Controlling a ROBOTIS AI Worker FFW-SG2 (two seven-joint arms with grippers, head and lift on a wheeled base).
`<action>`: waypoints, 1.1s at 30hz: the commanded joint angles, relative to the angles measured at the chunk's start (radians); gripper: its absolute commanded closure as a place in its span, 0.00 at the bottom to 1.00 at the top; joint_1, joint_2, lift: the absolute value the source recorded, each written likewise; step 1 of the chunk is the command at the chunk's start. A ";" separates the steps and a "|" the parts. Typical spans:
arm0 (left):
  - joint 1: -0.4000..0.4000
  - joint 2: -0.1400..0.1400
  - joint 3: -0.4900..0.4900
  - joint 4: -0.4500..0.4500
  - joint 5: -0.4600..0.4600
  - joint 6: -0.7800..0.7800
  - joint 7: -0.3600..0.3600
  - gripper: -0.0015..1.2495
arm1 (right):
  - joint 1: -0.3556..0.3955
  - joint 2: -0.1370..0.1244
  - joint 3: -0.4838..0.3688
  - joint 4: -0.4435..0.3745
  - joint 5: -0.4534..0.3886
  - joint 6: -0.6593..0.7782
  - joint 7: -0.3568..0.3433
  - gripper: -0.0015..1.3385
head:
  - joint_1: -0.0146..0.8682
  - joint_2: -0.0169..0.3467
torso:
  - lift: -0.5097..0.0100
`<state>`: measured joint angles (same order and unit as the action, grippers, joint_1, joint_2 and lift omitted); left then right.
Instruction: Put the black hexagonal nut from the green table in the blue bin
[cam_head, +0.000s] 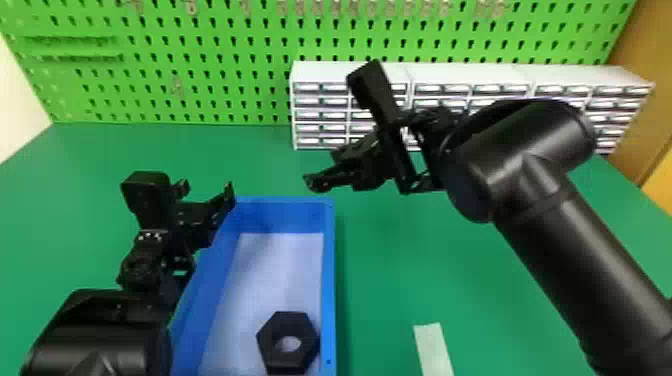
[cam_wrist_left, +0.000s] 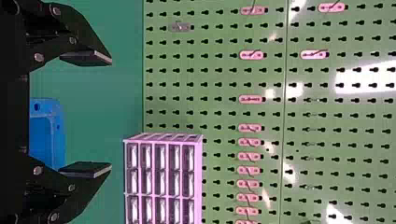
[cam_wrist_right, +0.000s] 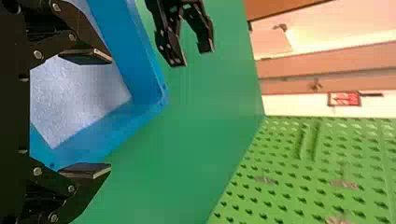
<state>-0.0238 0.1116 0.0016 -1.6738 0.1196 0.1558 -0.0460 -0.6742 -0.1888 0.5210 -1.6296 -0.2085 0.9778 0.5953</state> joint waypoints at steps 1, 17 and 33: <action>0.001 -0.001 0.003 -0.003 0.000 0.001 0.000 0.36 | 0.039 0.012 -0.081 -0.026 0.020 -0.019 0.000 0.33 | 0.79 0.19 | 0.80; 0.002 -0.001 0.005 -0.006 0.000 0.002 0.000 0.36 | 0.151 0.055 -0.309 -0.042 0.089 -0.176 0.000 0.34 | 0.79 0.19 | 0.80; 0.002 -0.001 0.003 -0.012 0.000 0.002 0.000 0.36 | 0.234 0.088 -0.486 0.002 0.120 -0.320 -0.043 0.33 | 0.79 0.19 | 0.80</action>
<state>-0.0215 0.1104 0.0054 -1.6826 0.1197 0.1580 -0.0460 -0.4620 -0.1090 0.0678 -1.6340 -0.0847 0.6925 0.5733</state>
